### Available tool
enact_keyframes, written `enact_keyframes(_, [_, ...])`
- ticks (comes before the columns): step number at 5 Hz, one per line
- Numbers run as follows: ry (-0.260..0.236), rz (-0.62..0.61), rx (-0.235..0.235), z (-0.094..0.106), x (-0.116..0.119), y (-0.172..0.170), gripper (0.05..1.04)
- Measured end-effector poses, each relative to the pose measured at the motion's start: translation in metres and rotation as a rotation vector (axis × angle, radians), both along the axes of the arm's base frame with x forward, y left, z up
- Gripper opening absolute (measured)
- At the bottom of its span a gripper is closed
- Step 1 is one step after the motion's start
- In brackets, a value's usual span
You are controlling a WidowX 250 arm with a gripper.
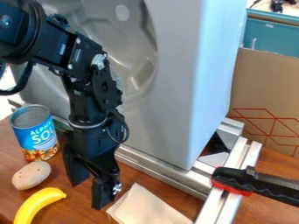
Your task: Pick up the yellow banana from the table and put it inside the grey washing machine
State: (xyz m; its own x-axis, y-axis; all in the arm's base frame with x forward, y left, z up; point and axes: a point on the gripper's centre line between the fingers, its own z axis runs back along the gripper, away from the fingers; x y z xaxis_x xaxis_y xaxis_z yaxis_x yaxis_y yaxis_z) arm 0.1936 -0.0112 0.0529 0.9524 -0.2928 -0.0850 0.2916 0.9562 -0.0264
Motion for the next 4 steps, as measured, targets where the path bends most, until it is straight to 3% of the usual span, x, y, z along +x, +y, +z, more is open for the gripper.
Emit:
enact_keyframes(1, [0.014,-0.002,0.001,-0.003,-0.003,0.000,1.001])
enact_keyframes(3, [-0.107,0.031,0.049,0.027,-0.017,0.042,1.001])
enact_keyframes(4, [-0.099,0.078,0.057,0.017,-0.024,0.062,1.001])
